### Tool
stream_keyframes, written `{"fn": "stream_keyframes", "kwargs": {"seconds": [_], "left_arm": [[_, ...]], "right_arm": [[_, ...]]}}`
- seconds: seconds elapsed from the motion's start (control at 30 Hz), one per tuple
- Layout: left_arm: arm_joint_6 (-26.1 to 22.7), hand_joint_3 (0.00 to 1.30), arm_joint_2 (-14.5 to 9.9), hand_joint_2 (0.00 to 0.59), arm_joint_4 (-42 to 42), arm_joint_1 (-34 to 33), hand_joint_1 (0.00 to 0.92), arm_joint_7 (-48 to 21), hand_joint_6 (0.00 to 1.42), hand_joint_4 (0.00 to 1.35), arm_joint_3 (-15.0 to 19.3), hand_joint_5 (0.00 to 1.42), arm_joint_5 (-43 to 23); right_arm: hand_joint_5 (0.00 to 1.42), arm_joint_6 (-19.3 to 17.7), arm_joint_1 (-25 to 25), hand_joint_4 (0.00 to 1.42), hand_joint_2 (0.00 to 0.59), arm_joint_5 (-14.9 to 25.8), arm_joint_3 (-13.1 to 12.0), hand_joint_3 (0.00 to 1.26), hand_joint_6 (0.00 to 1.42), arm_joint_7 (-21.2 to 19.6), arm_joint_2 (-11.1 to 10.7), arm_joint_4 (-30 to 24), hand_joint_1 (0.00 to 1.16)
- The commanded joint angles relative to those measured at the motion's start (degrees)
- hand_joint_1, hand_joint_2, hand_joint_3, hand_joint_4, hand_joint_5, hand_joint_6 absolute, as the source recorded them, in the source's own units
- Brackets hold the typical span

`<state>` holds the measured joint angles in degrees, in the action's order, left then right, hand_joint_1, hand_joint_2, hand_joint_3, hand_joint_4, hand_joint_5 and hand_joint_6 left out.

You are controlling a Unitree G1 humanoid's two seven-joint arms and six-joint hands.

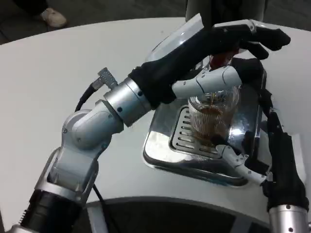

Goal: Grasp the cup under the faucet to collect the drink, then remove the cup.

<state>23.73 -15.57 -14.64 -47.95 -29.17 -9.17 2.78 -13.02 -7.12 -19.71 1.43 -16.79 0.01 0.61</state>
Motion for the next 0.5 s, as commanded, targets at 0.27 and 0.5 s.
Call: {"fn": "stream_keyframes", "kwargs": {"seconds": [0.27, 0.5], "left_arm": [[-0.81, 0.36, -0.63, 0.111, -2.03, 1.60, 0.000, -0.54, 0.21, 0.30, -1.19, 0.35, 1.62], [-0.99, 0.36, -0.65, 0.111, -1.84, 1.71, 0.000, -0.22, 0.21, 0.30, -1.26, 0.35, 1.74]], "right_arm": [[0.05, -3.53, -3.28, 0.07, 0.192, -0.50, 1.39, 0.05, 0.10, -4.16, 2.30, 3.59, 0.87], [0.07, -5.50, -4.24, 0.08, 0.185, -0.74, 2.72, 0.06, 0.11, -6.32, 3.29, 5.51, 0.88]]}}
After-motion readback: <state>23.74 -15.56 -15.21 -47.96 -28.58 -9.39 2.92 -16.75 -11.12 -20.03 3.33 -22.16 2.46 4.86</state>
